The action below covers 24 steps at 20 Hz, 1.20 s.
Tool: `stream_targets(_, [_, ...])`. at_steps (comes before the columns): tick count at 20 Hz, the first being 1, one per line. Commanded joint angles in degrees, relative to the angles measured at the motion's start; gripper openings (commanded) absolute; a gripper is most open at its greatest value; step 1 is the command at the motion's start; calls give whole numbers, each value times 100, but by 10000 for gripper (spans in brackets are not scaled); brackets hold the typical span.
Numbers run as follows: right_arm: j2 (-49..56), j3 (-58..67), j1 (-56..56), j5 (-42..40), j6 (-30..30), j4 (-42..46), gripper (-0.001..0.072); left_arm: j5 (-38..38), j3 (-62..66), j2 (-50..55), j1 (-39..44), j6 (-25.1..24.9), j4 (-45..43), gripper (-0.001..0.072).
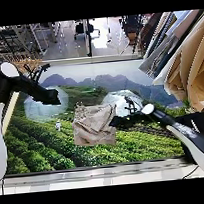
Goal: Fold the clothes and pants, and hang the long-sleeved shirts on hangers.
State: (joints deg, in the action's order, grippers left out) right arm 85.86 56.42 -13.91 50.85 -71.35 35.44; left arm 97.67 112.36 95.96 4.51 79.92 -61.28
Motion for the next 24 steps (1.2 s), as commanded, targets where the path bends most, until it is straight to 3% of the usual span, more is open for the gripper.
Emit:
stream_targets(1, [1049, 1005, -350, -516, 107, -459, 205, -4, 4, 4, 120, -66, -2, 18])
stream_targets(2, [1270, 1484, -396, -498, 31, -472, 9, 15, 4, 4, 120, -66, -4, 18])
stream_targets(5, [1421, 2702, -675, -1001, 24, -352, 7, 28, 4, 4, 122, -66, 0, 18])
stream_targets(7, [1436, 3263, -981, -2175, 48, -184, 23, -120, 4, 7, 142, -63, 0, 18])
stream_targets(9, [1539, 3617, -1198, -2942, 50, 63, 609, -376, 2, 26, 197, -63, -7, 18])
stream_targets(10, [1545, 3713, -1176, -2830, 35, 459, 684, -452, 2, 72, 225, -63, -4, 18])
stream_targets(11, [1508, 3720, -1060, -2516, -201, 815, 641, -470, 2, 133, 256, -66, -4, 18])
stream_targets(13, [1453, 3720, -522, -966, -1438, 1615, 617, -470, -2, 354, 304, -70, -7, 18])
stream_targets(14, [1449, 3709, -240, -107, -1565, 1853, 565, -474, -2, 492, 332, -68, -7, 18])
stream_targets(16, [1274, 3344, 256, 1217, -1357, 1952, 553, -553, -2, 850, 374, -63, -2, 18])
stream_targets(19, [529, 1880, 678, 1445, -1016, 1775, 564, -664, -2, 1497, 520, -63, -2, 18])
stream_targets(22, [262, 553, 826, 1329, -190, 789, 641, -769, -2, 2092, 625, -63, 0, 18])
stream_targets(24, [459, 125, 820, 916, 535, -83, 641, -769, -2, 2328, 638, -61, -2, 18])
